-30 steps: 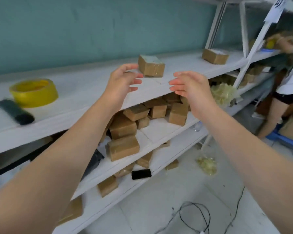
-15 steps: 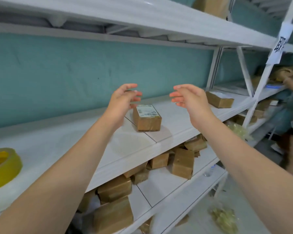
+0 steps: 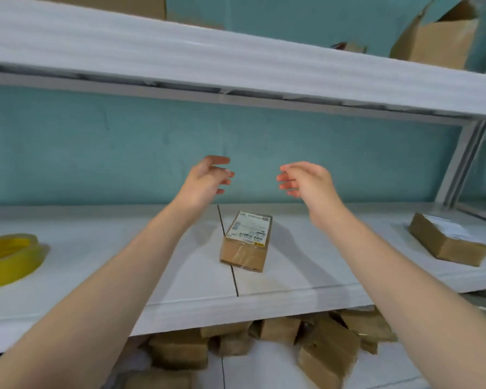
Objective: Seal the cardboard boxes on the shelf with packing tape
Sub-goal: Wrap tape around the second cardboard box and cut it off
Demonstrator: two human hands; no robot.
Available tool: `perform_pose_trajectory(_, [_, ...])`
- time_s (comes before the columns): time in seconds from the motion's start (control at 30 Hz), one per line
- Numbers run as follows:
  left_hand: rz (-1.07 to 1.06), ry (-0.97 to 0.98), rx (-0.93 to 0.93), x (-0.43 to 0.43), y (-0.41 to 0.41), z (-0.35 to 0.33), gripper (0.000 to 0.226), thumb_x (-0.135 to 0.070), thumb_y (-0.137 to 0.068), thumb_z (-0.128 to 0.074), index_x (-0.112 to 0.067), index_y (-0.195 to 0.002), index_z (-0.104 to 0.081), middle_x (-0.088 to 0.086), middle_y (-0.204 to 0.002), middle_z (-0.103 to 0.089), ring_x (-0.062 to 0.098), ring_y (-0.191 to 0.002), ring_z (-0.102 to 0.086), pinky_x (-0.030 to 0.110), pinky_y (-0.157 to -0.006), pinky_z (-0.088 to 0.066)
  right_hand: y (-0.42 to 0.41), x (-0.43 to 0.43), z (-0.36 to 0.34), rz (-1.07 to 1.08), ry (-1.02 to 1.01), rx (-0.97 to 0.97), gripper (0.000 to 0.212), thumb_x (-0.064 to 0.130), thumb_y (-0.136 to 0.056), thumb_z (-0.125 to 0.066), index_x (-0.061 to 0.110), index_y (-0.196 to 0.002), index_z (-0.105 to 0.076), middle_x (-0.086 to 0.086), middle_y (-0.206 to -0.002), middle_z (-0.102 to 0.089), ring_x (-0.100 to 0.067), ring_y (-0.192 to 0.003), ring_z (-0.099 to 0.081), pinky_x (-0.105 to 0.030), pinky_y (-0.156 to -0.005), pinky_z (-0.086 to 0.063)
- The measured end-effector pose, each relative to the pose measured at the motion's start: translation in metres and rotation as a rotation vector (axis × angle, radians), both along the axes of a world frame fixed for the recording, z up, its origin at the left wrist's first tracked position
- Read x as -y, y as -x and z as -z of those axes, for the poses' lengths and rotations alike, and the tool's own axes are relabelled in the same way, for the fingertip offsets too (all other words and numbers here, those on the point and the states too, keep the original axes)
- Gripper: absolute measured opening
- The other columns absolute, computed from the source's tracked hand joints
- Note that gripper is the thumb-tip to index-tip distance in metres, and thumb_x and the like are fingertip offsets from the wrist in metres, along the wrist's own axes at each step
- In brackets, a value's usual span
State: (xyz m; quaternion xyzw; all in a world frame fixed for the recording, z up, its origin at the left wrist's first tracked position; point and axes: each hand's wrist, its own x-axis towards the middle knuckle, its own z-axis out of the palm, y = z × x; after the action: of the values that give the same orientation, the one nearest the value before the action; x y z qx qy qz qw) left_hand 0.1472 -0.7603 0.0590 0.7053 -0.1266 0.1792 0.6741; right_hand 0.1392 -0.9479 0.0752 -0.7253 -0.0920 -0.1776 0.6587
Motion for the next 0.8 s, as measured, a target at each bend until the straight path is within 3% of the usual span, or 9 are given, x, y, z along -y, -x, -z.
perform_pose_trajectory(0.13, [-0.126,0.023,-0.122,0.002,-0.002,0.031,0.026,-0.002,-0.091,-0.049,-0.012,-0.114,-0.055,0.0,-0.084,-0.056,0.017,-0.088,-0.053,0.027,-0.072,-0.044,-0.023,0.001,0.037,-0.047,0.055,-0.121,0.016,0.015,-0.089,-0.057,0.014,-0.073,-0.061,-0.006,-0.077,-0.061,-0.013,-0.064,-0.055,-0.017,-0.058,-0.043])
perform_pose_trajectory(0.23, [-0.188,0.005,-0.232,0.008,-0.008,0.052,0.028,-0.007,-0.092,-0.051,-0.006,-0.119,-0.054,0.001,-0.084,-0.053,0.019,-0.09,-0.05,0.031,-0.076,-0.044,-0.034,0.003,0.057,-0.045,0.137,-0.212,0.015,0.025,-0.086,-0.06,0.015,-0.076,-0.061,0.0,-0.077,-0.059,-0.018,-0.079,-0.055,-0.029,-0.073,-0.041])
perform_pose_trajectory(0.3, [-0.197,-0.022,-0.323,0.014,-0.01,0.061,0.022,-0.015,-0.092,-0.054,-0.009,-0.113,-0.056,0.004,-0.095,-0.054,0.021,-0.095,-0.051,0.034,-0.083,-0.044,-0.04,0.004,0.064,-0.058,0.131,-0.291,0.017,0.03,-0.086,-0.06,0.021,-0.072,-0.056,0.007,-0.076,-0.055,-0.016,-0.077,-0.053,-0.031,-0.074,-0.041])
perform_pose_trajectory(0.4, [-0.151,-0.058,-0.483,0.02,-0.013,0.073,0.017,-0.026,-0.091,-0.056,-0.01,-0.096,-0.061,0.006,-0.089,-0.06,0.019,-0.083,-0.056,0.028,-0.071,-0.045,-0.045,0.003,0.078,-0.065,0.042,-0.471,0.018,0.032,-0.087,-0.059,0.021,-0.073,-0.054,0.006,-0.073,-0.054,-0.012,-0.068,-0.048,-0.028,-0.067,-0.04])
perform_pose_trajectory(0.5, [-0.074,-0.101,-0.584,0.024,-0.015,0.08,0.028,-0.03,-0.091,-0.056,-0.005,-0.1,-0.066,0.009,-0.088,-0.07,0.019,-0.074,-0.062,0.026,-0.067,-0.047,-0.044,-0.004,0.085,-0.121,-0.141,-0.637,0.015,0.028,-0.088,-0.056,0.016,-0.079,-0.057,0.001,-0.055,-0.054,-0.013,-0.049,-0.047,-0.02,-0.048,-0.034])
perform_pose_trajectory(0.57, [-0.047,-0.095,-0.575,0.027,-0.016,0.085,0.03,-0.026,-0.092,-0.056,-0.001,-0.104,-0.066,0.013,-0.097,-0.071,0.022,-0.08,-0.065,0.028,-0.074,-0.049,-0.041,-0.009,0.085,-0.169,-0.202,-0.654,0.014,0.026,-0.091,-0.053,0.015,-0.084,-0.058,0.0,-0.055,-0.062,-0.012,-0.046,-0.056,-0.016,-0.042,-0.039])
perform_pose_trajectory(0.63, [-0.025,-0.089,-0.512,0.029,-0.016,0.089,0.029,-0.02,-0.092,-0.055,0.0,-0.111,-0.064,0.015,-0.104,-0.07,0.026,-0.087,-0.066,0.031,-0.081,-0.05,-0.038,-0.015,0.084,-0.205,-0.218,-0.643,0.012,0.026,-0.092,-0.051,0.016,-0.089,-0.058,-0.002,-0.068,-0.065,-0.014,-0.056,-0.061,-0.017,-0.044,-0.043])
perform_pose_trajectory(0.7, [0.031,-0.072,-0.439,0.029,-0.015,0.09,0.029,-0.017,-0.092,-0.056,-0.01,-0.12,-0.061,0.012,-0.108,-0.07,0.023,-0.087,-0.067,0.029,-0.073,-0.055,-0.038,-0.018,0.082,-0.196,-0.215,-0.604,0.012,0.024,-0.092,-0.05,0.016,-0.092,-0.059,-0.005,-0.078,-0.066,-0.021,-0.066,-0.062,-0.024,-0.054,-0.046])
perform_pose_trajectory(0.8, [0.096,-0.008,-0.401,0.02,-0.012,0.079,0.036,-0.021,-0.09,-0.06,-0.032,-0.125,-0.056,0.003,-0.102,-0.072,0.012,-0.071,-0.068,0.026,-0.06,-0.054,-0.041,-0.015,0.072,-0.213,-0.255,-0.51,0.014,0.025,-0.09,-0.051,0.015,-0.092,-0.059,-0.009,-0.082,-0.067,-0.028,-0.073,-0.063,-0.033,-0.063,-0.047])
